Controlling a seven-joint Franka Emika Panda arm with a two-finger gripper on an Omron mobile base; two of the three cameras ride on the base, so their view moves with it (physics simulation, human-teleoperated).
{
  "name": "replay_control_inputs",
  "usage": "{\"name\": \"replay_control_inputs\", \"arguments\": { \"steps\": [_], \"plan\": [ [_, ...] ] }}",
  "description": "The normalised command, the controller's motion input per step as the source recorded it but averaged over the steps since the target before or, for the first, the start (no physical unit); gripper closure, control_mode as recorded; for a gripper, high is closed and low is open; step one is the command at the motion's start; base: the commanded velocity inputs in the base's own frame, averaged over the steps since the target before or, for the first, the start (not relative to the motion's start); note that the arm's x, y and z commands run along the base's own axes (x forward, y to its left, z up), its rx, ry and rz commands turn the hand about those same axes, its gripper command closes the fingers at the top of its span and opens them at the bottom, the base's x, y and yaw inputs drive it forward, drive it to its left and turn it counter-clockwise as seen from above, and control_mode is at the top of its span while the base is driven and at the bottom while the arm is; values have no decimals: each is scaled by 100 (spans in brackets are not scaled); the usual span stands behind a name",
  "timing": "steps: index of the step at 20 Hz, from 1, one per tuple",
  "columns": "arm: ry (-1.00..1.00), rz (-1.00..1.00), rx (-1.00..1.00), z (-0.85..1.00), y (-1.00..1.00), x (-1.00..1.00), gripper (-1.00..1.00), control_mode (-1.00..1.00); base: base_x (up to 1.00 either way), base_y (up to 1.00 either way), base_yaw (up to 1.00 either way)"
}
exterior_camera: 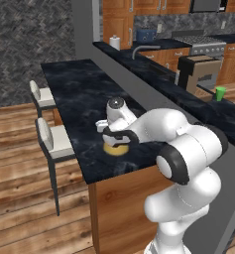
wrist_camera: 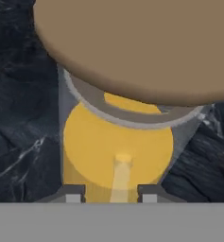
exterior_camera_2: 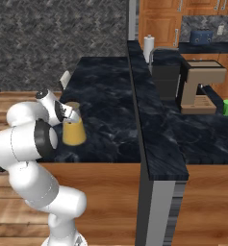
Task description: Place the pitcher and cup on the dining counter for serving.
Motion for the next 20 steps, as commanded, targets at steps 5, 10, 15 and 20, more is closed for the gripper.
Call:
{"name": "replay_control_inputs", "arguments": {
  "steps": [5, 10, 15, 20],
  "plan": [
    [-1, 0, 0, 0, 0, -11, -100, -100, 0, 0, 0],
    [-6, -5, 0, 24, 0, -81, -100, -100, 0, 0, 0],
    [-3, -10, 0, 47, 9, -100, -100, -100, 0, 0, 0],
    [-7, -7, 0, 66, 15, -100, -100, -100, 0, 0, 0]
  ]
}}
